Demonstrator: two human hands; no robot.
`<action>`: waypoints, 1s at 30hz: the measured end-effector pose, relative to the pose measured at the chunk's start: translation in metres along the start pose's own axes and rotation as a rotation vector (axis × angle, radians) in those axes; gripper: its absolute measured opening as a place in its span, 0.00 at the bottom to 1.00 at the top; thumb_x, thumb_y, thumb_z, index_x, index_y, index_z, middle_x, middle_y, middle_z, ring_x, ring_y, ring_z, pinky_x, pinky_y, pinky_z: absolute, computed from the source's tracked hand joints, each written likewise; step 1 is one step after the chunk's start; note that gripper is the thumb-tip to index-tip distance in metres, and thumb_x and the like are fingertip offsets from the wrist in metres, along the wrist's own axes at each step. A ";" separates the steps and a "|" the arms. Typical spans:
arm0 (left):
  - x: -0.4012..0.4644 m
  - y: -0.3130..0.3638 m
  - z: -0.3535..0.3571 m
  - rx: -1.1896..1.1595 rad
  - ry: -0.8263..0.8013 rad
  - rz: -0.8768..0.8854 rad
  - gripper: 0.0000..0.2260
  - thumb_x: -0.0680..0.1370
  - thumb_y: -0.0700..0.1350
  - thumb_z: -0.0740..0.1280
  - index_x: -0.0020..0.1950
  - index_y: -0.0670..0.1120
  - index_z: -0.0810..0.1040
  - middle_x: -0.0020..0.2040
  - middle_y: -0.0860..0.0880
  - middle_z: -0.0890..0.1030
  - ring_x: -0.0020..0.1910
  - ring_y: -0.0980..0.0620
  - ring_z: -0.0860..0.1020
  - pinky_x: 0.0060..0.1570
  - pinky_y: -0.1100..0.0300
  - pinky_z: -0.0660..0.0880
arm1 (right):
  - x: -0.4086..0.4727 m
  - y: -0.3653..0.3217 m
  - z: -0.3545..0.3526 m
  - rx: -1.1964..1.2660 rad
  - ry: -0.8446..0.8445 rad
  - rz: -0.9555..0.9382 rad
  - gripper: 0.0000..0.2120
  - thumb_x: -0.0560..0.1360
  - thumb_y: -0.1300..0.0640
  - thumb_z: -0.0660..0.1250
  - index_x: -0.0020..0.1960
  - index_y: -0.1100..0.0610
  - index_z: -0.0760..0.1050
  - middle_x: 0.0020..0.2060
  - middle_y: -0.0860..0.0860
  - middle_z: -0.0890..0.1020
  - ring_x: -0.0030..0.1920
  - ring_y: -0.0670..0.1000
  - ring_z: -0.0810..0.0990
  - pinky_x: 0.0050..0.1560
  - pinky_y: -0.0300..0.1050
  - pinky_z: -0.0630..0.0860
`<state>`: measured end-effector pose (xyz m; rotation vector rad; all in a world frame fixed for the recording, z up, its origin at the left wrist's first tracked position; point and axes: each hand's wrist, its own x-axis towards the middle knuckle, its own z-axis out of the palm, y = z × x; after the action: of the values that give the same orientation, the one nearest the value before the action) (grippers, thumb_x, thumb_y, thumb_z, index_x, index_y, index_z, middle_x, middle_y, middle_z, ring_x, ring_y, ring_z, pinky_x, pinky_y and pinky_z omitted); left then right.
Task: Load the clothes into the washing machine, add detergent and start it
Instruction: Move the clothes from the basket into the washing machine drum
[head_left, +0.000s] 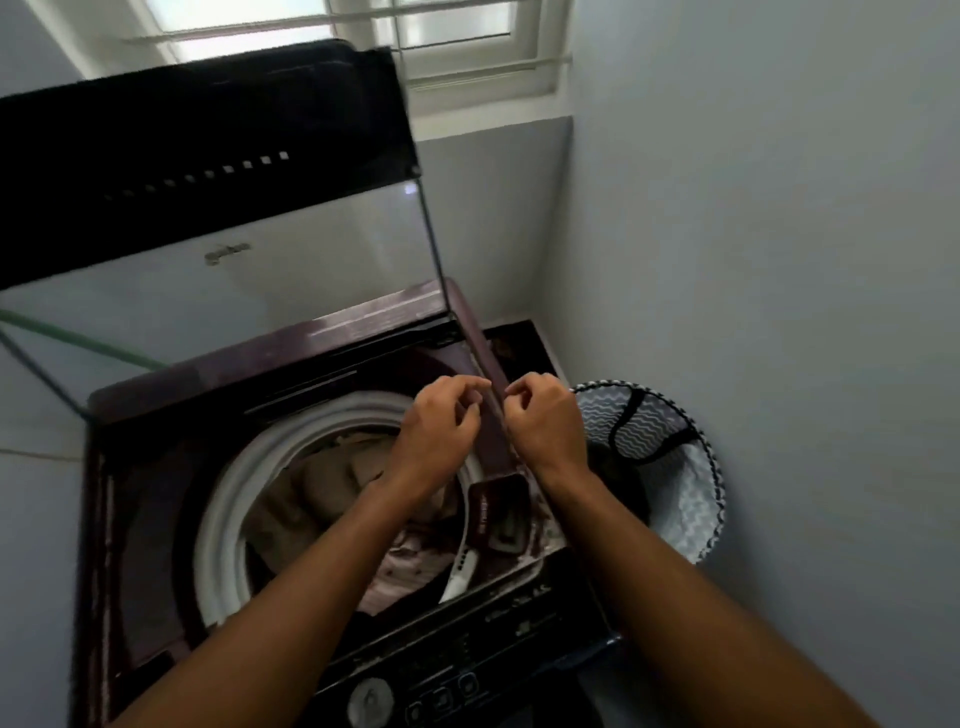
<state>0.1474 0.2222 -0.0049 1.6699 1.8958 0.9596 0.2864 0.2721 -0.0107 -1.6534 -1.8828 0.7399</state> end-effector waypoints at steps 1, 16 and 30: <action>0.006 0.008 0.009 0.015 -0.021 0.038 0.13 0.76 0.38 0.66 0.58 0.49 0.80 0.46 0.54 0.78 0.46 0.57 0.74 0.50 0.65 0.72 | 0.006 0.013 -0.007 0.008 -0.014 0.061 0.06 0.72 0.57 0.64 0.43 0.55 0.80 0.43 0.53 0.82 0.44 0.55 0.80 0.44 0.49 0.77; 0.097 0.030 0.179 0.332 -0.853 -0.061 0.17 0.78 0.43 0.66 0.66 0.45 0.77 0.62 0.46 0.80 0.63 0.46 0.76 0.61 0.56 0.72 | 0.072 0.242 -0.011 -0.043 -0.347 0.651 0.05 0.72 0.58 0.64 0.39 0.58 0.76 0.45 0.60 0.83 0.49 0.62 0.82 0.46 0.47 0.75; 0.133 -0.121 0.383 0.494 -1.148 -0.281 0.18 0.81 0.49 0.62 0.69 0.44 0.75 0.68 0.42 0.76 0.67 0.42 0.74 0.67 0.52 0.70 | 0.108 0.426 0.164 0.042 -0.612 0.929 0.25 0.82 0.49 0.57 0.75 0.60 0.65 0.74 0.60 0.67 0.72 0.59 0.67 0.70 0.46 0.64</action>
<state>0.3162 0.4290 -0.3330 1.5577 1.4632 -0.5729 0.4604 0.4142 -0.4230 -2.4678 -1.3058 1.7943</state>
